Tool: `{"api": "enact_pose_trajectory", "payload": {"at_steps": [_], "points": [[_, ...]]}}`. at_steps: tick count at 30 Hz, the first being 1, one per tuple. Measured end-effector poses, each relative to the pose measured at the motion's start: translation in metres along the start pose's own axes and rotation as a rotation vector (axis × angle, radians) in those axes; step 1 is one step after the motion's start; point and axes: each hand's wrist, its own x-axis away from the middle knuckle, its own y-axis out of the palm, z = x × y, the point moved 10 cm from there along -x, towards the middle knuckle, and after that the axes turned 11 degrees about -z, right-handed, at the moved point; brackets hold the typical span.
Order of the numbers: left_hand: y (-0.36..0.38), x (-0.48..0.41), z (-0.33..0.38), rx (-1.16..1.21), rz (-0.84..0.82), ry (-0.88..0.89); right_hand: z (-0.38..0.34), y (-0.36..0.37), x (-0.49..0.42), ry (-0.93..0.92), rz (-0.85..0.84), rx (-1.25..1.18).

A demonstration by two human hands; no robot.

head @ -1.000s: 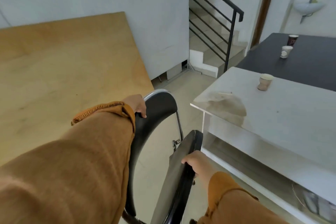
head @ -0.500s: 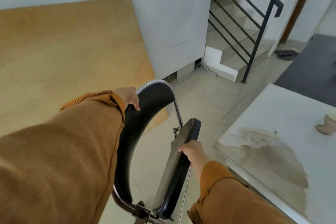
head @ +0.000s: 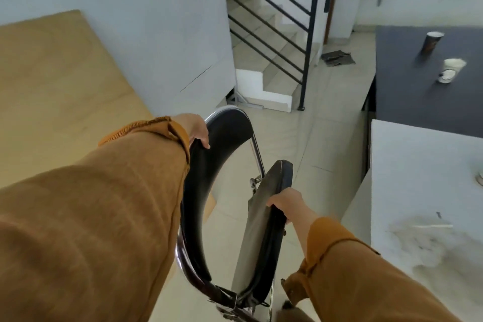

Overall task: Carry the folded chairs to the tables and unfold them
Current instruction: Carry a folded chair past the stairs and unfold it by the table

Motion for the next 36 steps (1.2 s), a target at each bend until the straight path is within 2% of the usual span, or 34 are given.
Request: {"api": "enact_pose_trajectory", "payload": {"at_steps": [2, 8, 18, 27, 31, 36], "points": [[-0.010, -0.021, 0.030, -0.034, -0.029, 0.022, -0.013, -0.013, -0.026, 0.014, 0.021, -0.048], [-0.058, -0.079, 0.124, -0.237, 0.031, -0.002, -0.064, -0.058, -0.103, 0.047, 0.030, -0.197], [-0.140, -0.226, 0.217, -0.237, -0.027, 0.068, -0.178, -0.163, -0.226, 0.047, 0.169, -0.090], [-0.212, -0.364, 0.334, -0.302, -0.080, 0.246, -0.257, -0.237, -0.334, 0.145, 0.288, -0.199], [-0.228, -0.404, 0.394, -0.356, -0.082, 0.363, -0.271, -0.259, -0.371, 0.169, 0.313, -0.310], [-0.241, -0.457, 0.463, -0.433, -0.074, 0.418, -0.290, -0.293, -0.429, 0.187, 0.336, -0.417]]}}
